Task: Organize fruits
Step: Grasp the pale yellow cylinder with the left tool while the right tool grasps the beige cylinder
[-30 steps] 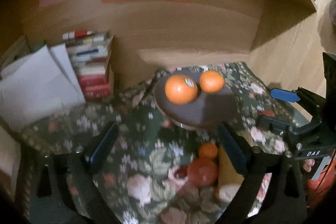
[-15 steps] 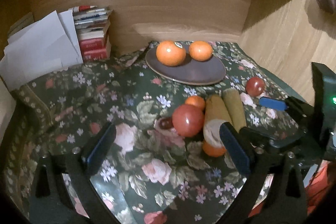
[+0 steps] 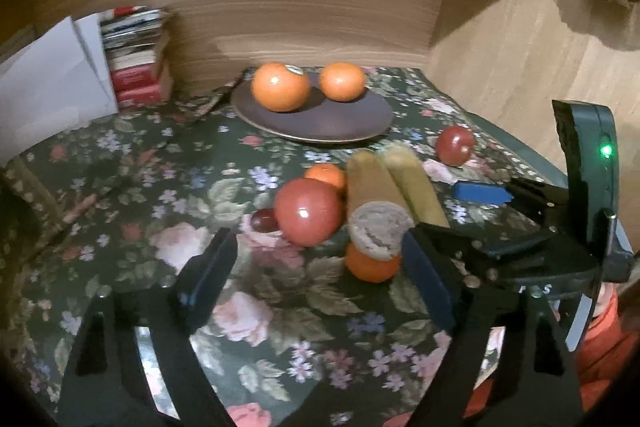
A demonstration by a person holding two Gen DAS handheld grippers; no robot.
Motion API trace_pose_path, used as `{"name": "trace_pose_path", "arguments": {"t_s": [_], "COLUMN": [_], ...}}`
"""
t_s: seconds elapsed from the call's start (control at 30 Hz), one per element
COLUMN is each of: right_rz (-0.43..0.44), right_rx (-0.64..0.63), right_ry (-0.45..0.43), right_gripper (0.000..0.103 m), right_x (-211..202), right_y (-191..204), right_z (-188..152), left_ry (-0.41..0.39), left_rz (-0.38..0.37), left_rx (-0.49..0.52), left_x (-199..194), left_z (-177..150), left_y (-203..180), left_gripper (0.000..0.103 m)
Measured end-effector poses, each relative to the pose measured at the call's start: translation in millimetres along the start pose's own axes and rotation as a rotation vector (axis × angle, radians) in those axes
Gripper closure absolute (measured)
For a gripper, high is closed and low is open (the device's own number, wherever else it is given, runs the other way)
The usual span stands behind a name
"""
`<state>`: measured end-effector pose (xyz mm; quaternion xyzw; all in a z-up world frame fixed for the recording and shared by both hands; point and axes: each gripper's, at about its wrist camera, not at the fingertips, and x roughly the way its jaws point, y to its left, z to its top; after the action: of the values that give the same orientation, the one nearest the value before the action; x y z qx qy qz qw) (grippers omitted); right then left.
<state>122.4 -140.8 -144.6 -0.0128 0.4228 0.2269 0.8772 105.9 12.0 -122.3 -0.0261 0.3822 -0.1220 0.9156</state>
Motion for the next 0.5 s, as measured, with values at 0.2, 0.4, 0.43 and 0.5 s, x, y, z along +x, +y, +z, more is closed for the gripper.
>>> {"name": "trace_pose_path", "arguments": {"t_s": [0.2, 0.4, 0.43, 0.5], "right_rz": [-0.066, -0.074, -0.081, -0.094], "right_rx": [0.029, 0.079, 0.076, 0.067], "right_ry": [-0.012, -0.028, -0.034, -0.042], "right_gripper": [0.037, 0.037, 0.037, 0.037], "right_x": [-14.1, -23.6, -25.1, -27.1], "right_y": [-19.9, -37.6, -37.8, -38.1], "right_z": [-3.9, -4.0, -4.0, -3.3], "left_ry": [0.011, 0.044, 0.055, 0.068], "left_rz": [-0.061, -0.099, -0.104, -0.11], "left_rx": [0.047, 0.083, 0.088, 0.088], "left_x": [9.7, 29.4, 34.5, 40.0], "left_z": [3.6, 9.3, 10.6, 11.3], "left_y": [-20.8, -37.7, -40.2, -43.1], "left_gripper": [0.037, 0.037, 0.037, 0.038]}}
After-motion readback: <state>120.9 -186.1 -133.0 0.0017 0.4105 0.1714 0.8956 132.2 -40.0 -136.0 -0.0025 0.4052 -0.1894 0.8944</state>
